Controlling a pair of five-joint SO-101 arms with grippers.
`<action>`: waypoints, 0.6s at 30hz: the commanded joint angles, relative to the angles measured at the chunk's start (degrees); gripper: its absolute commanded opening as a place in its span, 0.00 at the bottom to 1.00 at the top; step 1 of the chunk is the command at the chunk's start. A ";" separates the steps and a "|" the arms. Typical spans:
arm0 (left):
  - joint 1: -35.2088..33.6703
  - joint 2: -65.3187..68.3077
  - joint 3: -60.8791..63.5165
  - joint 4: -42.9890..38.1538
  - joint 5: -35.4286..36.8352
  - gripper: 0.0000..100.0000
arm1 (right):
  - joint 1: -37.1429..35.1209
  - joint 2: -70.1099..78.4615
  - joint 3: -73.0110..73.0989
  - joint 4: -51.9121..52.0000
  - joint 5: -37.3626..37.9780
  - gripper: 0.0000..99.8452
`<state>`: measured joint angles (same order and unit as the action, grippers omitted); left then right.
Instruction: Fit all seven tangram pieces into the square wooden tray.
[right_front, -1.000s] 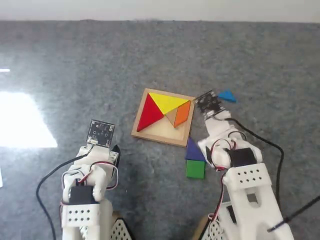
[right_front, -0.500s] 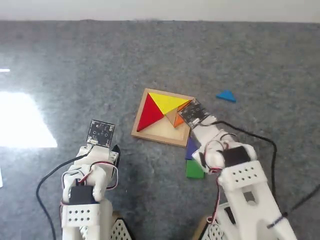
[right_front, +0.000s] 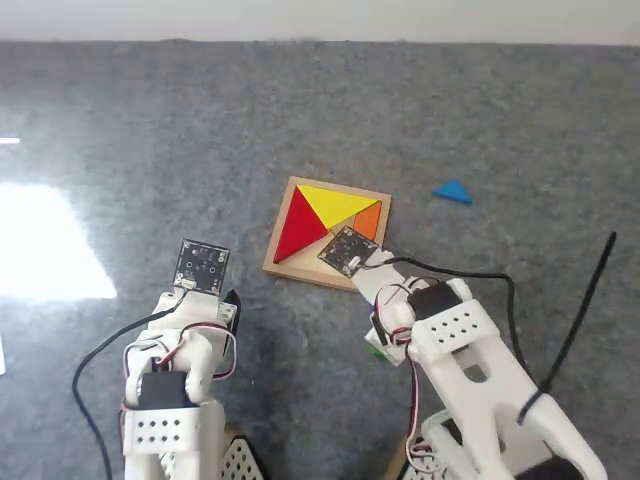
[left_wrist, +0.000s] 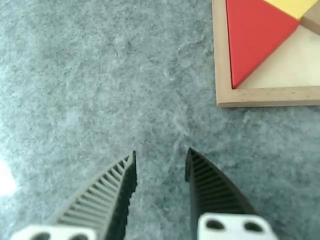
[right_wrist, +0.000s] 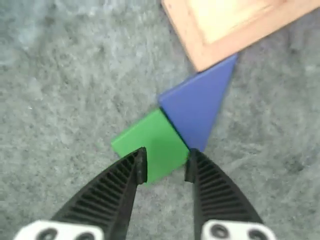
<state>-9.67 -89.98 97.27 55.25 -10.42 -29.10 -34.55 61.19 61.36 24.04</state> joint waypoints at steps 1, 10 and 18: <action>-0.35 -0.88 -0.48 0.00 -0.70 0.15 | -0.92 -4.00 -2.55 -1.01 -17.05 0.18; -0.35 -0.88 -0.48 0.00 -0.70 0.15 | -6.81 -1.27 -2.64 -1.45 -58.46 0.19; -0.35 -0.88 -0.48 0.00 -0.70 0.15 | -6.81 5.58 -2.46 -3.30 -59.69 0.26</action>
<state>-9.67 -89.98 97.27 55.25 -10.42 -35.78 -32.18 61.19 60.13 -34.77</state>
